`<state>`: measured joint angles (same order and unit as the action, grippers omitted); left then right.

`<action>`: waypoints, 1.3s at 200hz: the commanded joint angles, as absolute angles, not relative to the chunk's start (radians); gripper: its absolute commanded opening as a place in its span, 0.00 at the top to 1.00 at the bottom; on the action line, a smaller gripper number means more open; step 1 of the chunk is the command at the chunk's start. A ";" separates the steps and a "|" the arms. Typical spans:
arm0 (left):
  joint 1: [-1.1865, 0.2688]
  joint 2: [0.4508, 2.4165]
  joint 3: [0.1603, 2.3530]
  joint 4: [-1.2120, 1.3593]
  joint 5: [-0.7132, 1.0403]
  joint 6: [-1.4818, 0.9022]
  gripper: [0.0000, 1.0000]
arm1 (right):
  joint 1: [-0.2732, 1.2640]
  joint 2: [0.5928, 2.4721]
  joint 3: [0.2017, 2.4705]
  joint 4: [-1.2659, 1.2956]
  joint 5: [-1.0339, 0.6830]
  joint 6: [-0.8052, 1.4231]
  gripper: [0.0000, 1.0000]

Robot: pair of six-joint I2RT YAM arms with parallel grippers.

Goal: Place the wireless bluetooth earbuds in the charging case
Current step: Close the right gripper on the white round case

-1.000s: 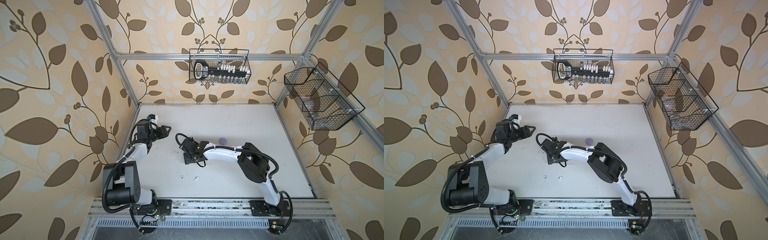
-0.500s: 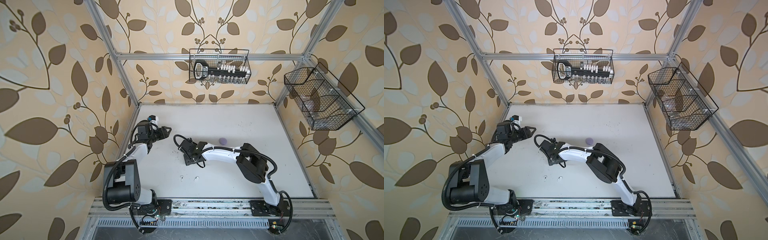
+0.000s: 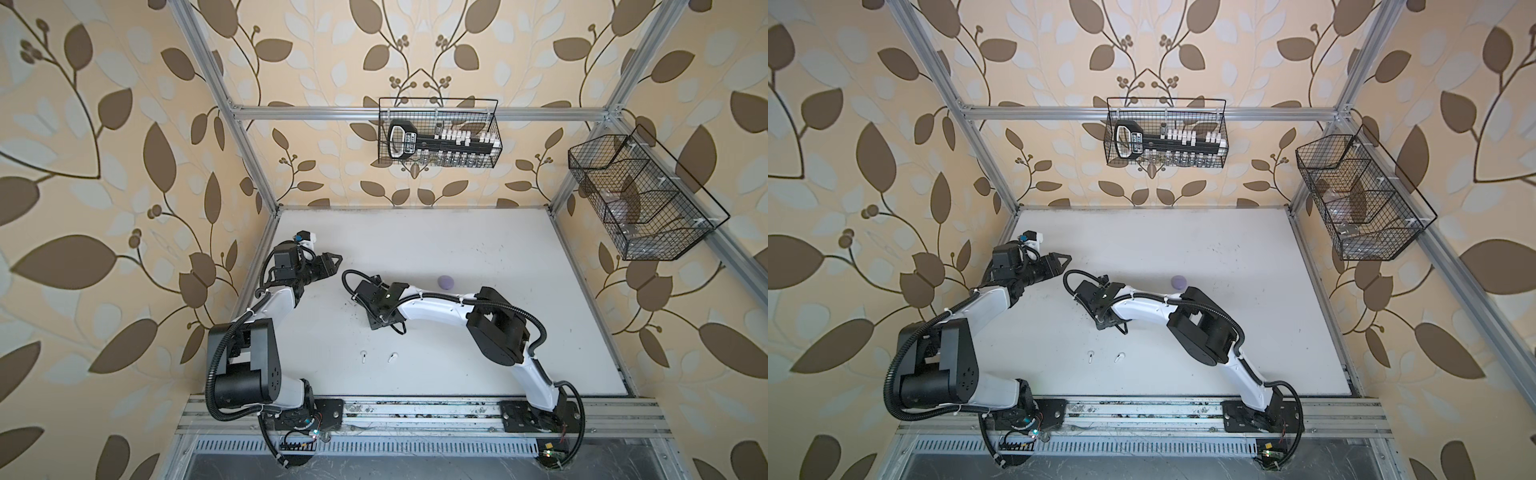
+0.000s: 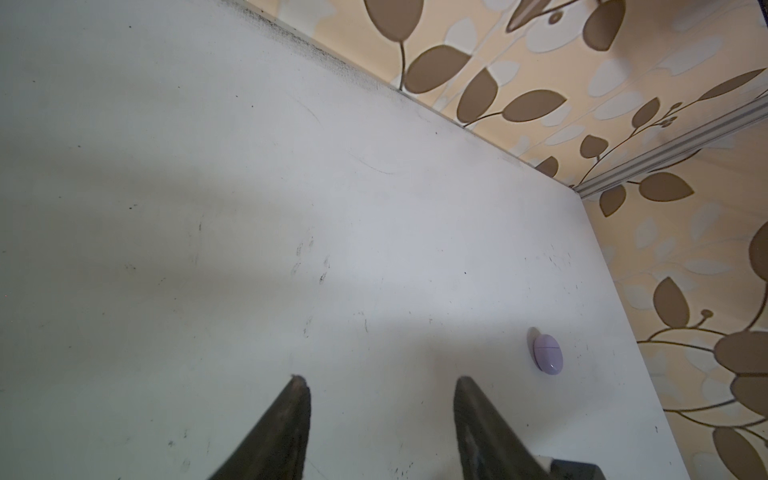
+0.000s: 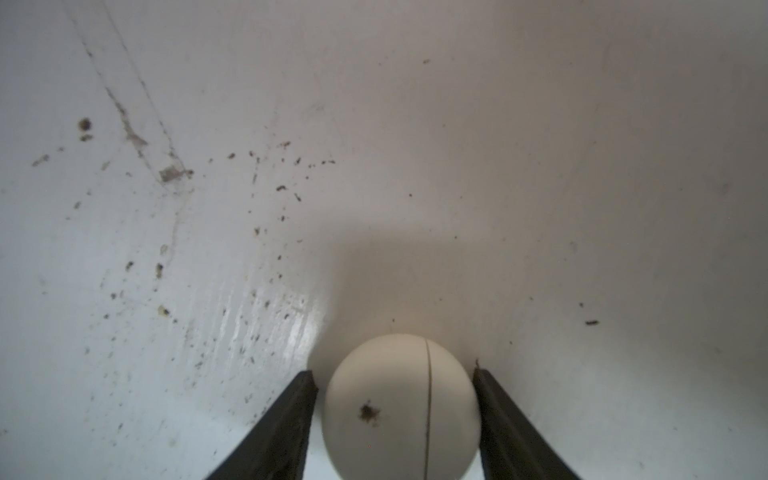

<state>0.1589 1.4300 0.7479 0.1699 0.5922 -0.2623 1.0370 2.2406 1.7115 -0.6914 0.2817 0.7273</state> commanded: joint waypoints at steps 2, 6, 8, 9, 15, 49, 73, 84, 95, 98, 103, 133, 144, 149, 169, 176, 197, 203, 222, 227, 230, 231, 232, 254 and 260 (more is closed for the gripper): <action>0.166 1.431 0.742 0.208 0.614 -0.262 0.43 | 1.048 2.273 1.708 -0.743 0.305 0.709 0.39; 0.167 1.431 0.743 0.209 0.615 -0.263 0.43 | 1.048 2.273 1.707 -0.743 0.305 0.710 0.40; 0.167 1.431 0.743 0.209 0.615 -0.264 0.43 | 1.048 2.273 1.707 -0.744 0.306 0.709 0.40; 0.167 1.431 0.743 0.209 0.615 -0.264 0.43 | 1.049 2.271 1.707 -0.744 0.307 0.708 0.40; 0.167 1.431 0.744 0.209 0.615 -0.264 0.43 | 1.049 2.271 1.706 -0.744 0.307 0.706 0.41; 0.167 1.431 0.743 0.209 0.615 -0.263 0.43 | 1.049 2.269 1.707 -0.746 0.315 0.703 0.44; 0.167 1.431 0.744 0.207 0.619 -0.263 0.43 | 1.049 2.270 1.706 -0.747 0.317 0.701 0.45; 0.167 1.431 0.746 0.206 0.622 -0.261 0.43 | 1.051 2.268 1.703 -0.743 0.319 0.700 0.45; 0.166 1.431 0.749 0.201 0.626 -0.259 0.43 | 1.051 2.266 1.700 -0.737 0.319 0.696 0.47; 0.167 1.431 0.750 0.198 0.626 -0.259 0.43 | 1.053 2.267 1.699 -0.736 0.321 0.694 0.48; 0.167 1.431 0.752 0.194 0.626 -0.258 0.43 | 1.053 2.266 1.698 -0.735 0.323 0.693 0.49; 0.167 1.431 0.764 0.174 0.630 -0.252 0.43 | 1.060 2.260 1.682 -0.729 0.339 0.682 0.54; 0.166 1.447 0.770 0.163 0.632 -0.249 0.43 | 1.064 2.256 1.675 -0.726 0.348 0.677 0.55; 0.167 1.462 0.772 0.158 0.633 -0.249 0.43 | 1.066 2.251 1.670 -0.722 0.352 0.675 0.56; 0.166 1.466 0.782 0.144 0.640 -0.245 0.43 | 1.075 2.215 1.632 -0.688 0.366 0.666 0.56; 0.166 1.466 0.782 0.141 0.641 -0.243 0.43 | 1.078 2.195 1.610 -0.669 0.374 0.662 0.56; 0.167 1.466 0.795 0.124 0.661 -0.242 0.43 | 1.089 2.111 1.516 -0.602 0.417 0.650 0.56; 0.167 1.468 0.805 0.110 0.672 -0.244 0.43 | 1.091 2.083 1.488 -0.591 0.435 0.649 0.57; 0.165 1.492 0.852 0.044 0.738 -0.250 0.43 | 1.102 1.994 1.389 -0.566 0.502 0.642 0.57; 0.164 1.500 0.864 0.028 0.760 -0.251 0.43 | 1.106 1.966 1.358 -0.553 0.515 0.639 0.57; 0.163 1.505 0.870 0.018 0.771 -0.252 0.43 | 1.108 1.950 1.338 -0.544 0.525 0.636 0.57; 0.163 1.506 0.872 0.016 0.773 -0.253 0.43 | 1.109 1.944 1.332 -0.541 0.527 0.635 0.57; 0.163 1.507 0.874 0.013 0.777 -0.254 0.43 | 1.110 1.939 1.327 -0.538 0.530 0.633 0.57; 0.145 1.522 0.908 -0.044 0.827 -0.229 0.41 | 1.130 1.811 1.178 -0.467 0.570 0.603 0.57; 0.135 1.522 0.920 -0.070 0.836 -0.205 0.40 | 1.135 1.779 1.143 -0.446 0.580 0.594 0.57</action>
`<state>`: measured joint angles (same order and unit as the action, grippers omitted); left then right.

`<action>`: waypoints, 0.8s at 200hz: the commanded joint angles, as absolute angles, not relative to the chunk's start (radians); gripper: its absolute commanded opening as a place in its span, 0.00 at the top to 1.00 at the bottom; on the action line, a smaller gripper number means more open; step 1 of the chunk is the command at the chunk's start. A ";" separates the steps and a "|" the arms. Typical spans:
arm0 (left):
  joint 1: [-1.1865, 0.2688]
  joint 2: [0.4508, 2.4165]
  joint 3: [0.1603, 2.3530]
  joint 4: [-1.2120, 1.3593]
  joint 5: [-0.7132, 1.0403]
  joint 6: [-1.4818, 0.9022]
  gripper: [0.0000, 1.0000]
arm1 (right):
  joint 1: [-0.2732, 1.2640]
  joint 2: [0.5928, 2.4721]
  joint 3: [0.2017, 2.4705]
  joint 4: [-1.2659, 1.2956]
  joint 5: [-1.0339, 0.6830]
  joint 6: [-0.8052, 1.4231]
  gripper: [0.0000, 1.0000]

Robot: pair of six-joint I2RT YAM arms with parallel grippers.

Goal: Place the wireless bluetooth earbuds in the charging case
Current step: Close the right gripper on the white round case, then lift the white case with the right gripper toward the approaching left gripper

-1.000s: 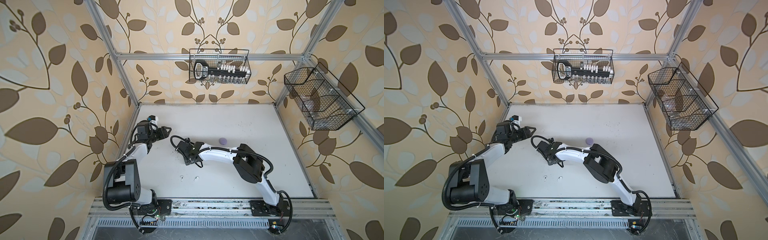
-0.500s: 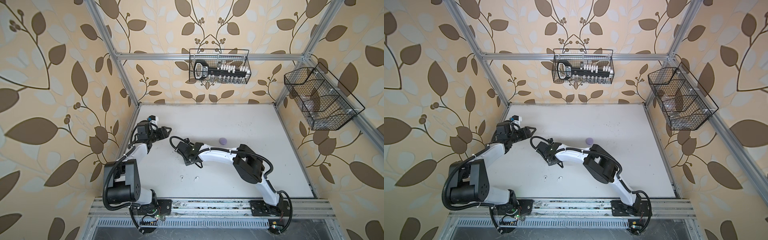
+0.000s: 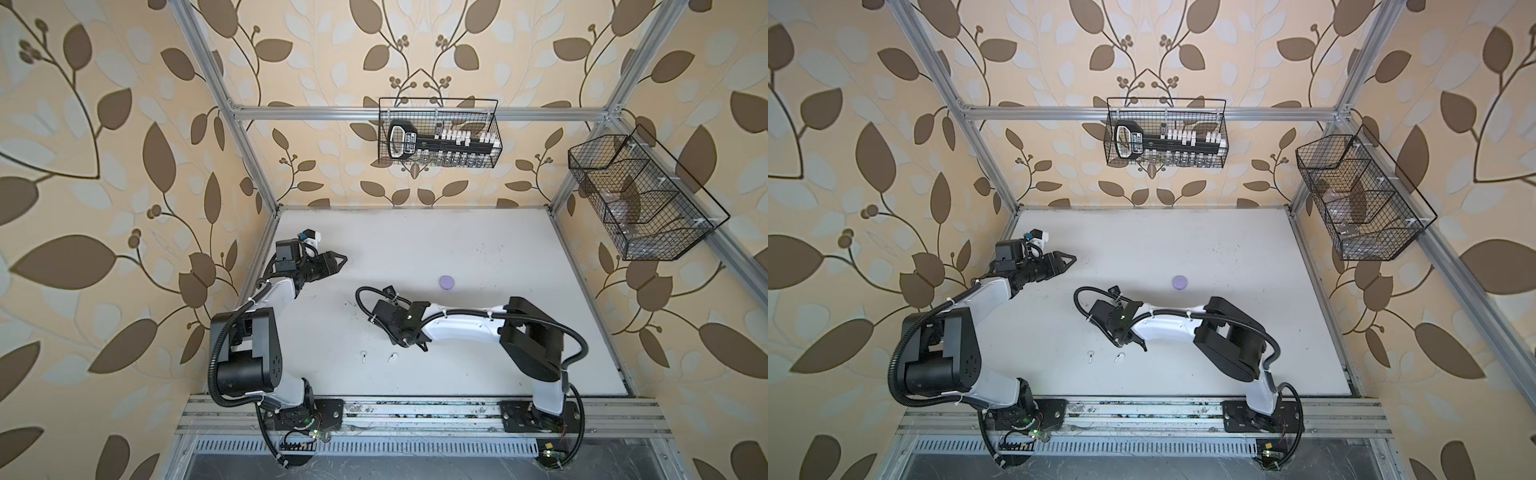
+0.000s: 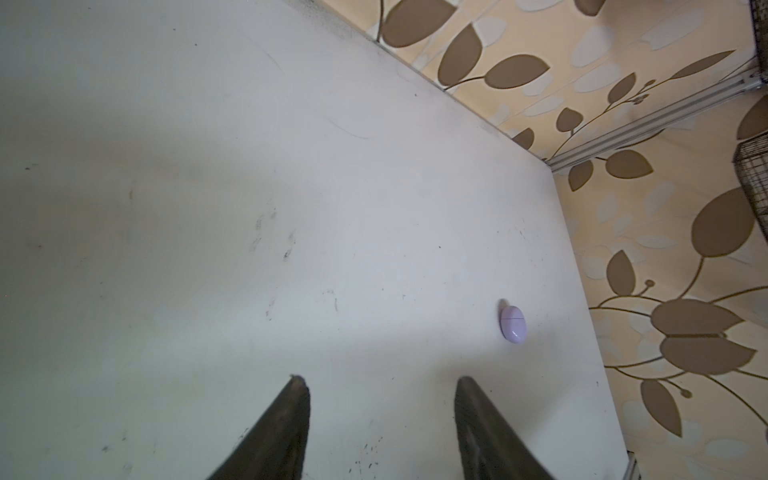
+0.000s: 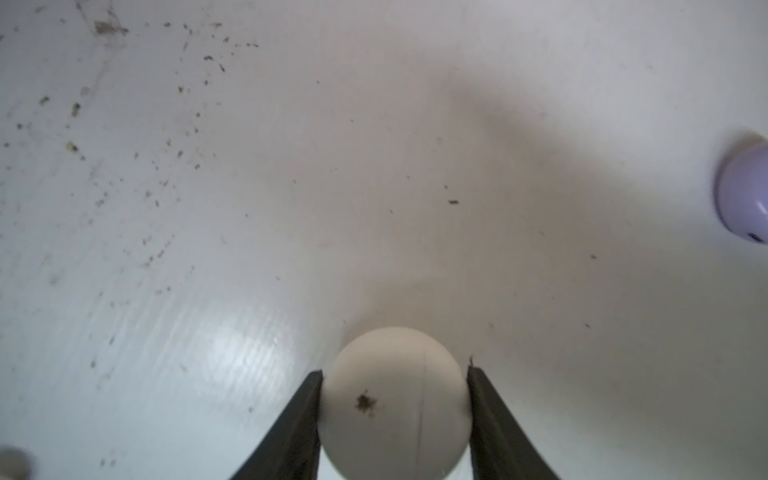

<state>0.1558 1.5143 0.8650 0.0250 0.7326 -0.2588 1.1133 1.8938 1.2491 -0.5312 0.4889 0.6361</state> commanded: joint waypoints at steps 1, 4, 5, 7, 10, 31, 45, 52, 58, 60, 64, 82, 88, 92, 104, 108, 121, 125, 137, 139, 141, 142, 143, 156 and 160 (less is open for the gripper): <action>0.133 1.522 0.921 -0.075 0.837 -0.201 0.40 | 1.136 1.773 1.138 -0.445 0.582 0.592 0.57; 0.126 1.522 0.929 -0.094 0.842 -0.186 0.40 | 1.138 1.758 1.124 -0.436 0.587 0.588 0.57; 0.124 1.522 0.930 -0.101 0.844 -0.180 0.40 | 1.139 1.752 1.118 -0.434 0.589 0.586 0.57; 0.119 1.522 0.937 -0.115 0.846 -0.170 0.40 | 1.140 1.741 1.107 -0.430 0.592 0.583 0.57; 0.110 1.522 0.944 -0.135 0.849 -0.156 0.40 | 1.143 1.724 1.093 -0.422 0.597 0.578 0.57; 0.052 1.525 0.989 -0.246 0.872 -0.078 0.40 | 1.169 1.595 0.986 -0.351 0.633 0.536 0.57; 0.008 1.523 1.014 -0.312 0.881 -0.038 0.40 | 1.190 1.496 0.906 -0.279 0.669 0.508 0.58; -0.012 1.521 1.026 -0.343 0.882 -0.018 0.40 | 1.198 1.446 0.868 -0.243 0.679 0.494 0.58; -0.033 1.520 1.038 -0.368 0.890 -0.002 0.40 | 1.206 1.407 0.835 -0.215 0.694 0.483 0.58; -0.040 1.519 1.041 -0.376 0.897 0.003 0.40 | 1.209 1.394 0.823 -0.206 0.699 0.478 0.58; -0.052 1.515 1.045 -0.388 0.908 0.011 0.40 | 1.215 1.370 0.804 -0.188 0.710 0.469 0.58; -0.104 1.498 1.064 -0.435 0.980 0.039 0.41 | 1.229 1.295 0.745 -0.149 0.751 0.448 0.58; -0.123 1.491 1.071 -0.453 0.995 0.044 0.40 | 1.233 1.275 0.729 -0.140 0.763 0.443 0.58; -0.135 1.485 1.076 -0.464 0.999 0.048 0.40 | 1.235 1.263 0.720 -0.136 0.769 0.440 0.58; -0.175 1.475 1.094 -0.506 1.002 0.069 0.41 | 1.242 1.235 0.698 -0.126 0.780 0.426 0.59; -0.189 1.471 1.100 -0.520 1.001 0.078 0.41 | 1.246 1.229 0.693 -0.124 0.785 0.423 0.59; -0.236 1.461 1.115 -0.560 0.996 0.102 0.41 | 1.262 1.209 0.679 -0.116 0.798 0.409 0.59; -0.250 1.458 1.120 -0.572 0.994 0.108 0.41 | 1.267 1.205 0.676 -0.113 0.803 0.407 0.59; -0.294 1.448 1.130 -0.599 0.981 0.126 0.41 | 1.281 1.195 0.666 -0.108 0.820 0.407 0.59; -0.300 1.447 1.130 -0.602 0.977 0.130 0.41 | 1.283 1.192 0.665 -0.106 0.822 0.407 0.59; -0.306 1.446 1.132 -0.605 0.974 0.131 0.41 | 1.284 1.191 0.664 -0.106 0.824 0.407 0.59; -0.309 1.446 1.132 -0.606 0.972 0.133 0.41 | 1.285 1.191 0.663 -0.105 0.826 0.407 0.59; -0.313 1.446 1.133 -0.608 0.970 0.135 0.41 | 1.286 1.191 0.663 -0.105 0.827 0.407 0.59; -0.347 1.411 1.137 -0.622 0.947 0.156 0.41 | 1.301 1.189 0.662 -0.106 0.841 0.404 0.59; -0.354 1.404 1.136 -0.622 0.940 0.160 0.41 | 1.306 1.188 0.663 -0.106 0.847 0.403 0.59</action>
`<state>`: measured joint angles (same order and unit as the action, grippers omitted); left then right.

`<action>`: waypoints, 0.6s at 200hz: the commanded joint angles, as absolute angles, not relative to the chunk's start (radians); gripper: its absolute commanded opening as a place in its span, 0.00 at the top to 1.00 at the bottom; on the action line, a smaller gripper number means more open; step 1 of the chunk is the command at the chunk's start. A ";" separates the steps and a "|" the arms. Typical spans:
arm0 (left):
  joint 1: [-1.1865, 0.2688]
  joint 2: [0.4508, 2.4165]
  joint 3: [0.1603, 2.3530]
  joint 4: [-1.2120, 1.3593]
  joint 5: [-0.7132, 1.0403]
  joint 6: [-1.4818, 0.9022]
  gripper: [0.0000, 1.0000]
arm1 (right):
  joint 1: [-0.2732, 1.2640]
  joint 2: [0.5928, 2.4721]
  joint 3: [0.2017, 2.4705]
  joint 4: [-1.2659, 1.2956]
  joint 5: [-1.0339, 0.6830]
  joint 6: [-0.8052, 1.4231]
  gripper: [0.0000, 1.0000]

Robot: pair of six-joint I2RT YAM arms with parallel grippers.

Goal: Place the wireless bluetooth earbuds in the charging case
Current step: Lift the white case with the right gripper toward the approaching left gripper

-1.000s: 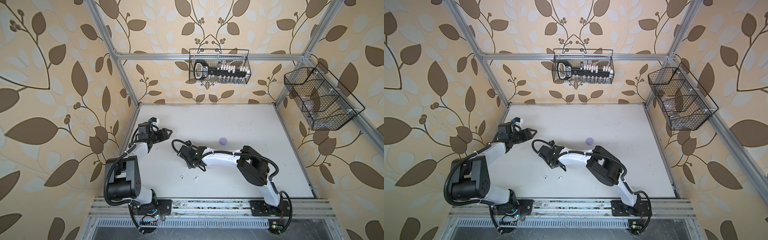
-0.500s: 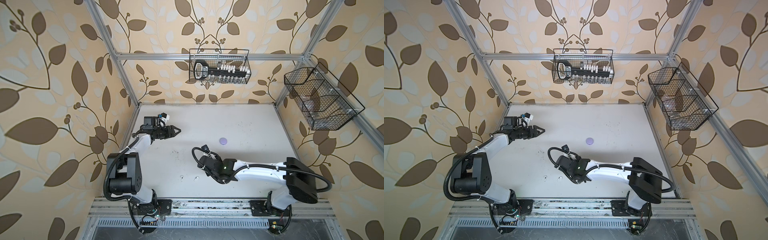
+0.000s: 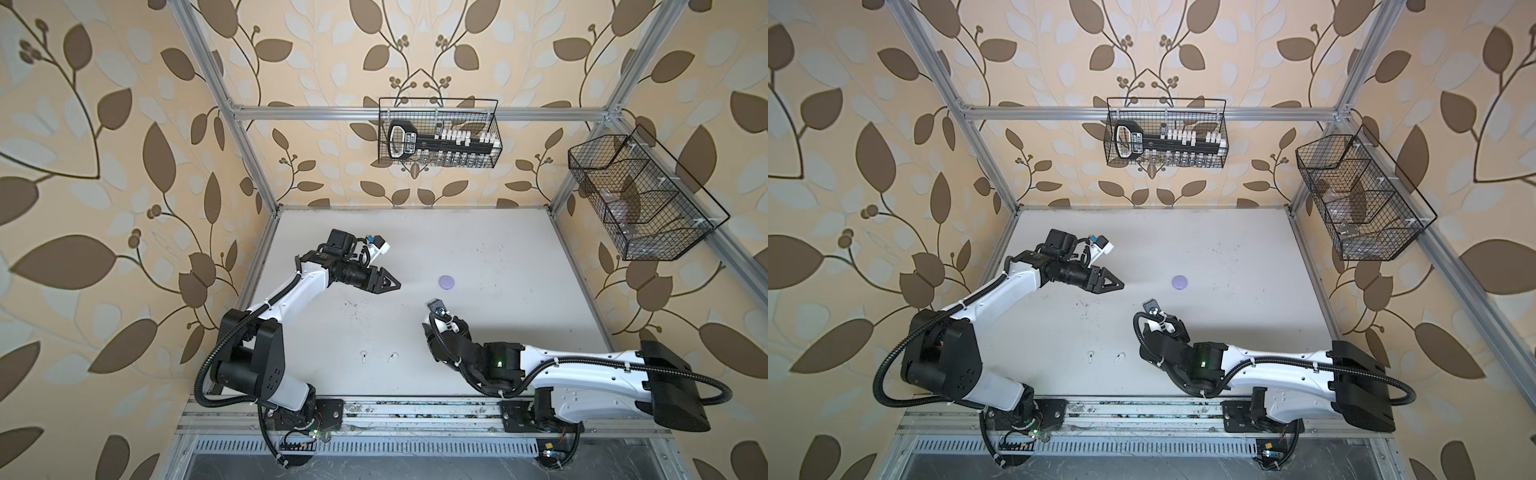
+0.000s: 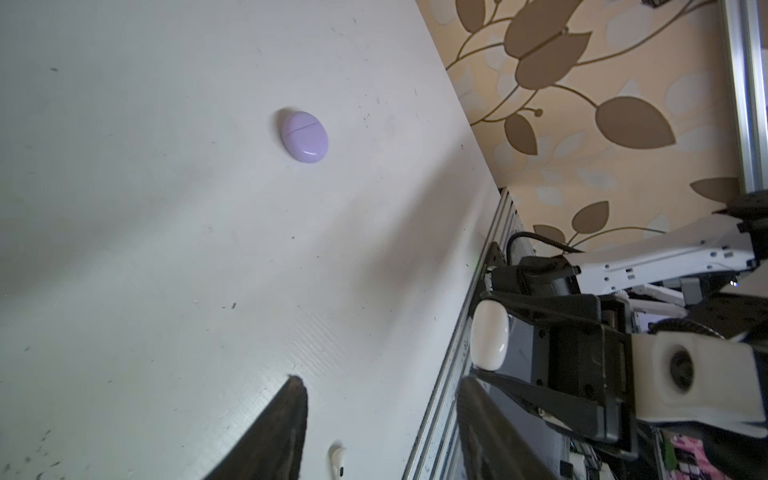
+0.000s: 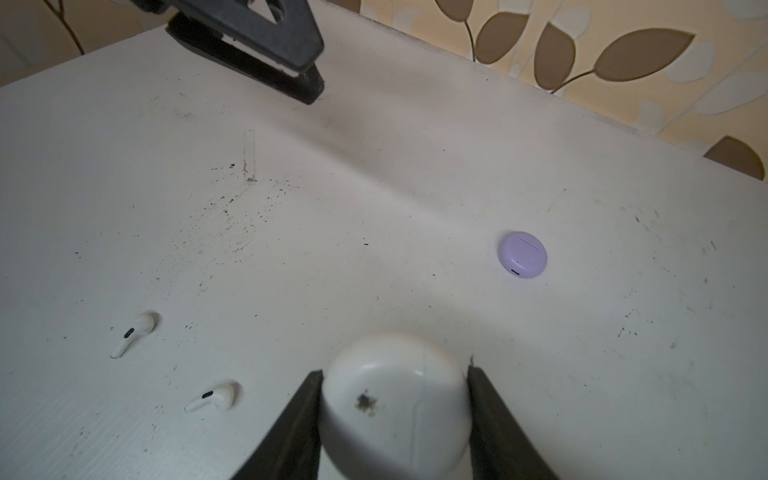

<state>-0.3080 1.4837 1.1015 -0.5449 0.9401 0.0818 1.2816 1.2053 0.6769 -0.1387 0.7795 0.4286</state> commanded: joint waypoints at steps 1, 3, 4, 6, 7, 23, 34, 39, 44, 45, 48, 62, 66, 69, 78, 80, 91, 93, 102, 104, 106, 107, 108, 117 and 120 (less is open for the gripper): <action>-0.356 1.402 1.135 -0.623 0.939 0.161 0.41 | 1.307 1.188 0.663 -0.106 0.848 0.401 0.59; -0.359 1.400 1.135 -0.623 0.936 0.163 0.41 | 1.311 1.187 0.664 -0.106 0.851 0.401 0.59; -0.361 1.399 1.135 -0.622 0.935 0.164 0.41 | 1.313 1.187 0.664 -0.106 0.853 0.401 0.59; -0.366 1.396 1.135 -0.621 0.933 0.164 0.41 | 1.317 1.188 0.665 -0.106 0.856 0.399 0.59; -0.367 1.396 1.135 -0.621 0.932 0.165 0.41 | 1.318 1.188 0.665 -0.106 0.858 0.398 0.59; -0.391 1.394 1.145 -0.644 0.932 0.184 0.41 | 1.342 1.190 0.676 -0.108 0.879 0.384 0.60; -0.409 1.407 1.162 -0.681 0.930 0.204 0.41 | 1.355 1.193 0.683 -0.109 0.887 0.375 0.60; -0.416 1.414 1.172 -0.705 0.932 0.223 0.42 | 1.360 1.196 0.685 -0.110 0.889 0.371 0.60; -0.426 1.422 1.182 -0.730 0.934 0.242 0.42 | 1.363 1.197 0.687 -0.110 0.891 0.367 0.60; -0.428 1.423 1.184 -0.735 0.934 0.245 0.42 | 1.365 1.198 0.687 -0.110 0.892 0.365 0.60; -0.432 1.427 1.188 -0.745 0.934 0.253 0.42 | 1.367 1.198 0.687 -0.110 0.893 0.363 0.60; -0.450 1.431 1.192 -0.769 0.936 0.278 0.43 | 1.376 1.196 0.686 -0.105 0.900 0.354 0.60; -0.455 1.431 1.191 -0.772 0.936 0.284 0.43 | 1.379 1.196 0.685 -0.102 0.900 0.349 0.60; -0.460 1.431 1.189 -0.773 0.936 0.286 0.43 | 1.381 1.194 0.683 -0.099 0.900 0.347 0.60; -0.475 1.429 1.185 -0.775 0.934 0.297 0.43 | 1.385 1.188 0.680 -0.091 0.899 0.338 0.60; -0.478 1.428 1.184 -0.775 0.934 0.299 0.43 | 1.387 1.185 0.678 -0.089 0.899 0.336 0.60; -0.499 1.425 1.180 -0.784 0.933 0.312 0.43 | 1.391 1.174 0.674 -0.079 0.896 0.325 0.61; -0.502 1.424 1.179 -0.784 0.933 0.314 0.43 | 1.391 1.173 0.674 -0.076 0.895 0.323 0.61; -0.517 1.422 1.175 -0.786 0.930 0.318 0.44 | 1.393 1.167 0.673 -0.072 0.893 0.318 0.61; -0.518 1.422 1.175 -0.788 0.930 0.321 0.44 | 1.393 1.165 0.672 -0.072 0.893 0.317 0.61; -0.521 1.422 1.174 -0.789 0.930 0.323 0.44 | 1.394 1.164 0.673 -0.071 0.893 0.315 0.61; -0.522 1.421 1.175 -0.790 0.929 0.323 0.44 | 1.395 1.164 0.674 -0.071 0.892 0.314 0.61; -0.523 1.421 1.174 -0.791 0.929 0.324 0.44 | 1.394 1.163 0.674 -0.071 0.892 0.314 0.61; -0.529 1.419 1.173 -0.792 0.928 0.327 0.44 | 1.394 1.158 0.674 -0.070 0.891 0.306 0.62; -0.529 1.419 1.172 -0.791 0.928 0.326 0.44 | 1.397 1.156 0.675 -0.069 0.891 0.306 0.62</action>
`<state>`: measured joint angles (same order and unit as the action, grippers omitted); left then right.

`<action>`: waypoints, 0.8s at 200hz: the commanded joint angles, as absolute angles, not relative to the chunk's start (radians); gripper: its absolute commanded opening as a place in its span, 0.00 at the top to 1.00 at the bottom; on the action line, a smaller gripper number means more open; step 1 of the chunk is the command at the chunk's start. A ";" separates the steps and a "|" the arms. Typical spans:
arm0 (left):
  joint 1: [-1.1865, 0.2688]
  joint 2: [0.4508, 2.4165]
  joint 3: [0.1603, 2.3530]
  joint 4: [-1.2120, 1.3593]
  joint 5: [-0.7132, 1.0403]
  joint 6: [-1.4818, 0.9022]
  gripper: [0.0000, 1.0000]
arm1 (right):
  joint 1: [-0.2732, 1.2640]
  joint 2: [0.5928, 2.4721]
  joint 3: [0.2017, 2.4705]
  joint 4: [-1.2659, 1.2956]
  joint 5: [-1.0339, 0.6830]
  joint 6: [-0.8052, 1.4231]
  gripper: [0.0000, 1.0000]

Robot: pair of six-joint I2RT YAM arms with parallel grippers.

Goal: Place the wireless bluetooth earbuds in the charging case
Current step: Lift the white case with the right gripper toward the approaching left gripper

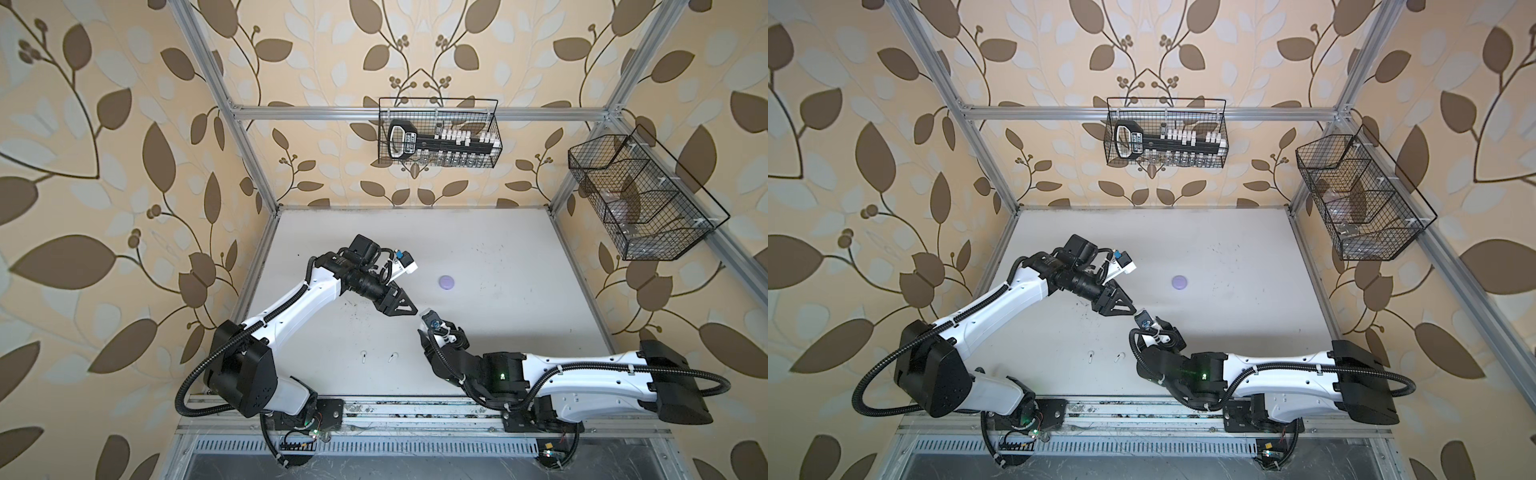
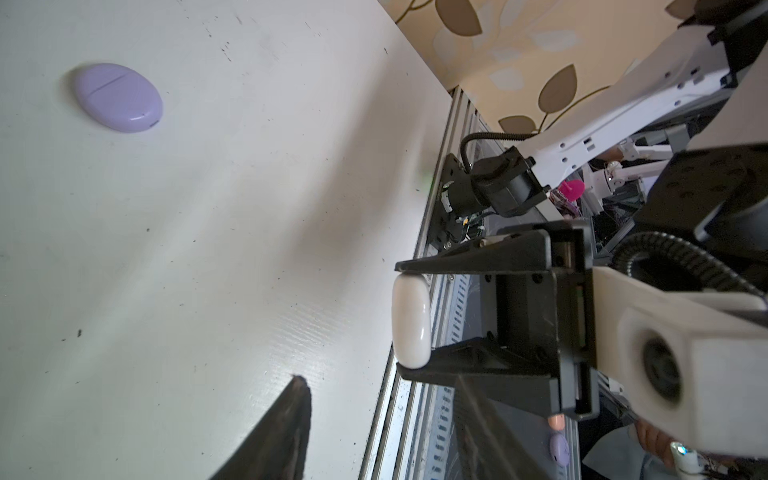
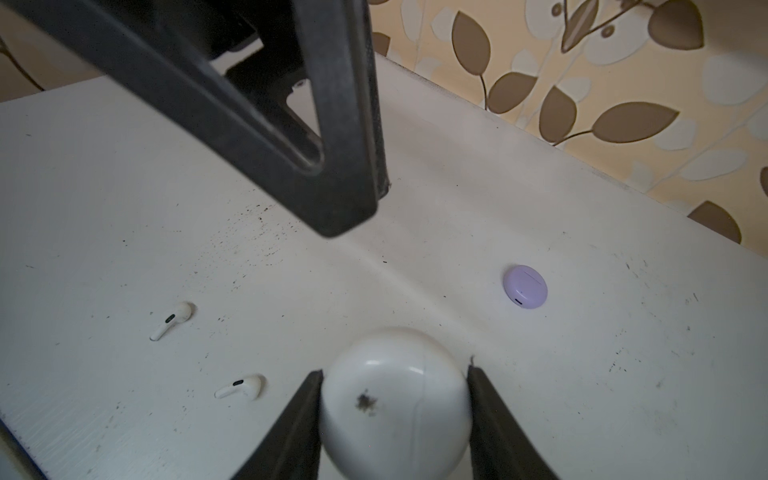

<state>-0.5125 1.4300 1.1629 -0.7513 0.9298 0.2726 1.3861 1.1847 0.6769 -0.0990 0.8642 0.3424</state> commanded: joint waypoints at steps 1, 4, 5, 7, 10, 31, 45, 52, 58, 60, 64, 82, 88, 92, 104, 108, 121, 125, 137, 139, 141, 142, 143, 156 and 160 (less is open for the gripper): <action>-0.529 1.419 1.172 -0.790 0.927 0.325 0.44 | 1.397 1.156 0.676 -0.069 0.891 0.305 0.62; -0.530 1.419 1.171 -0.790 0.927 0.325 0.44 | 1.396 1.154 0.676 -0.069 0.891 0.302 0.62; -0.531 1.419 1.171 -0.790 0.927 0.325 0.44 | 1.397 1.154 0.676 -0.069 0.890 0.302 0.62; -0.530 1.419 1.171 -0.790 0.927 0.325 0.45 | 1.397 1.152 0.677 -0.069 0.890 0.300 0.62; -0.530 1.420 1.171 -0.790 0.926 0.325 0.45 | 1.396 1.149 0.678 -0.068 0.888 0.298 0.62; -0.535 1.424 1.173 -0.791 0.928 0.321 0.45 | 1.399 1.149 0.692 -0.072 0.879 0.288 0.63; -0.541 1.424 1.172 -0.792 0.933 0.321 0.45 | 1.405 1.152 0.702 -0.074 0.882 0.285 0.63; -0.544 1.423 1.172 -0.792 0.933 0.321 0.45 | 1.408 1.154 0.704 -0.074 0.882 0.282 0.63; -0.544 1.422 1.170 -0.790 0.934 0.321 0.45 | 1.410 1.156 0.708 -0.076 0.882 0.280 0.63; -0.545 1.422 1.172 -0.790 0.934 0.322 0.45 | 1.410 1.157 0.709 -0.075 0.882 0.278 0.63; -0.546 1.422 1.170 -0.790 0.934 0.322 0.45 | 1.410 1.156 0.709 -0.076 0.881 0.278 0.64; -0.551 1.420 1.171 -0.791 0.930 0.324 0.45 | 1.409 1.161 0.715 -0.074 0.881 0.270 0.65; -0.554 1.420 1.170 -0.792 0.928 0.324 0.45 | 1.410 1.161 0.716 -0.072 0.880 0.269 0.65; -0.554 1.421 1.171 -0.792 0.927 0.325 0.45 | 1.410 1.163 0.717 -0.071 0.880 0.266 0.65; -0.555 1.422 1.169 -0.792 0.926 0.325 0.45 | 1.410 1.165 0.722 -0.070 0.881 0.263 0.65; -0.557 1.422 1.169 -0.793 0.926 0.325 0.45 | 1.410 1.167 0.724 -0.070 0.879 0.261 0.65; -0.559 1.423 1.169 -0.794 0.928 0.327 0.45 | 1.410 1.175 0.730 -0.071 0.878 0.258 0.65; -0.560 1.423 1.169 -0.795 0.929 0.327 0.45 | 1.410 1.177 0.731 -0.071 0.877 0.256 0.66; -0.563 1.422 1.171 -0.796 0.931 0.330 0.45 | 1.406 1.183 0.734 -0.070 0.875 0.254 0.66; -0.564 1.422 1.171 -0.797 0.931 0.330 0.45 | 1.405 1.184 0.734 -0.069 0.873 0.254 0.66; -0.566 1.422 1.171 -0.798 0.932 0.330 0.45 | 1.405 1.185 0.735 -0.070 0.873 0.253 0.66; -0.566 1.422 1.171 -0.798 0.932 0.330 0.45 | 1.405 1.186 0.735 -0.069 0.873 0.253 0.66; -0.565 1.422 1.171 -0.798 0.932 0.330 0.45 | 1.405 1.186 0.735 -0.069 0.872 0.253 0.66; -0.569 1.422 1.172 -0.803 0.934 0.333 0.45 | 1.404 1.190 0.739 -0.066 0.869 0.251 0.66; -0.570 1.422 1.172 -0.805 0.934 0.334 0.45 | 1.404 1.191 0.740 -0.066 0.868 0.250 0.66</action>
